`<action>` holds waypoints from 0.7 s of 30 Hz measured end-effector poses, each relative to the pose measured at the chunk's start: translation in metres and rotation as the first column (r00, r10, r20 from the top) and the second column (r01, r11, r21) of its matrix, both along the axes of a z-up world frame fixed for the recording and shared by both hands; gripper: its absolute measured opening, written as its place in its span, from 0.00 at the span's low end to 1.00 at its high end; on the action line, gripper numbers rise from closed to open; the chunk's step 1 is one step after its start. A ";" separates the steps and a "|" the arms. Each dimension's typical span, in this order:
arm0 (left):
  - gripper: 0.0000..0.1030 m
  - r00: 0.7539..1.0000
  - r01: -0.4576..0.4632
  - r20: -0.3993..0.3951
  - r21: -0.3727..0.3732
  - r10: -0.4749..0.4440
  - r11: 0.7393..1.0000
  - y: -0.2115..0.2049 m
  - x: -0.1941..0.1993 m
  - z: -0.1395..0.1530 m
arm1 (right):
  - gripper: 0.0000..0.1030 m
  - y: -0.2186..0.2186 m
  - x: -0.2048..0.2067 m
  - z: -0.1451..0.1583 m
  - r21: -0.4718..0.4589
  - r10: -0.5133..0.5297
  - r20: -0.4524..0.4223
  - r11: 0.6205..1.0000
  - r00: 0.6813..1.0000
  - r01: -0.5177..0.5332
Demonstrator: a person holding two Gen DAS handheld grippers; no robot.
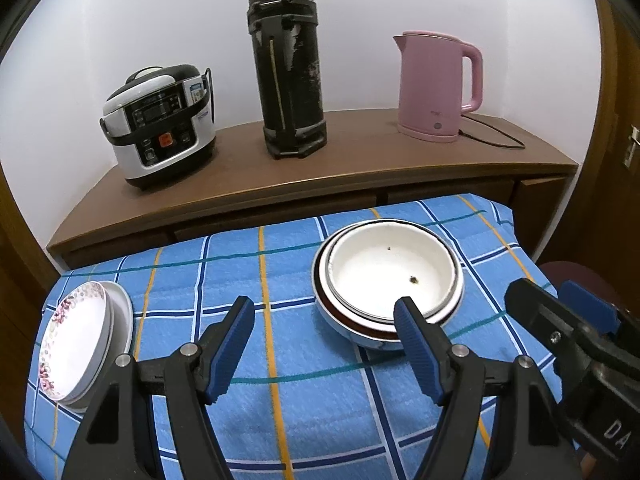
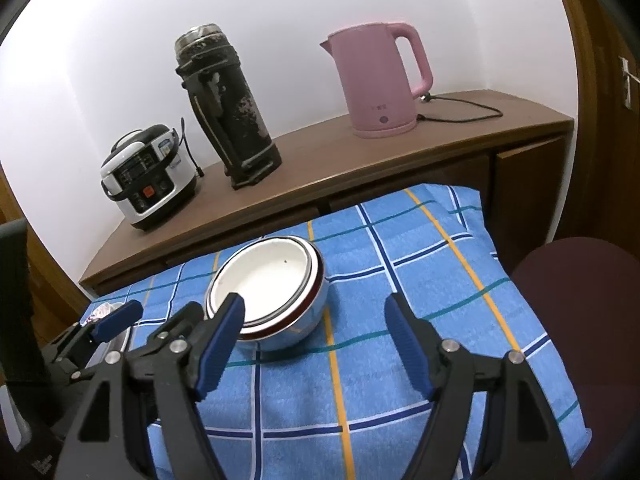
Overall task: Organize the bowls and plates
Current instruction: 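Withdraw the right tool from the bowl stack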
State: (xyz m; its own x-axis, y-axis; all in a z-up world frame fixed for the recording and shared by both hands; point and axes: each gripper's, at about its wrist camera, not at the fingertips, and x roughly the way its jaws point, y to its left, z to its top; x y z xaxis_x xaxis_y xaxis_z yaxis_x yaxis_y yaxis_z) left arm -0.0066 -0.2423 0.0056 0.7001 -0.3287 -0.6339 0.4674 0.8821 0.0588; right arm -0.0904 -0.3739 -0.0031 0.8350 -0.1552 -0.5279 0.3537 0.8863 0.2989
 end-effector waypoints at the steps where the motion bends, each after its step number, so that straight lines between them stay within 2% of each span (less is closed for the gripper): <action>1: 0.72 1.000 0.001 0.000 0.000 -0.001 1.000 0.000 -0.001 0.000 | 0.73 0.001 -0.001 0.000 -0.003 0.002 0.003 1.000 1.000 -0.002; 13: 0.72 1.000 -0.004 -0.022 0.002 0.004 1.000 0.003 0.002 -0.009 | 0.77 -0.004 -0.005 -0.002 -0.007 -0.012 0.007 1.000 1.000 0.013; 21: 0.72 0.999 -0.006 -0.043 0.002 0.006 1.000 0.006 0.008 -0.015 | 0.77 -0.007 -0.006 -0.007 -0.044 -0.033 -0.001 0.999 0.999 0.033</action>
State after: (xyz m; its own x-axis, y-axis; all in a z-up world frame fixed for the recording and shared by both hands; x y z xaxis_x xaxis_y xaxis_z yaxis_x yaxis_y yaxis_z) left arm 0.0009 -0.2362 -0.0091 0.6743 -0.3235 -0.6638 0.4642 0.8848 0.0403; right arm -0.0962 -0.3810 -0.0096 0.8280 -0.2054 -0.5217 0.3833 0.8865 0.2594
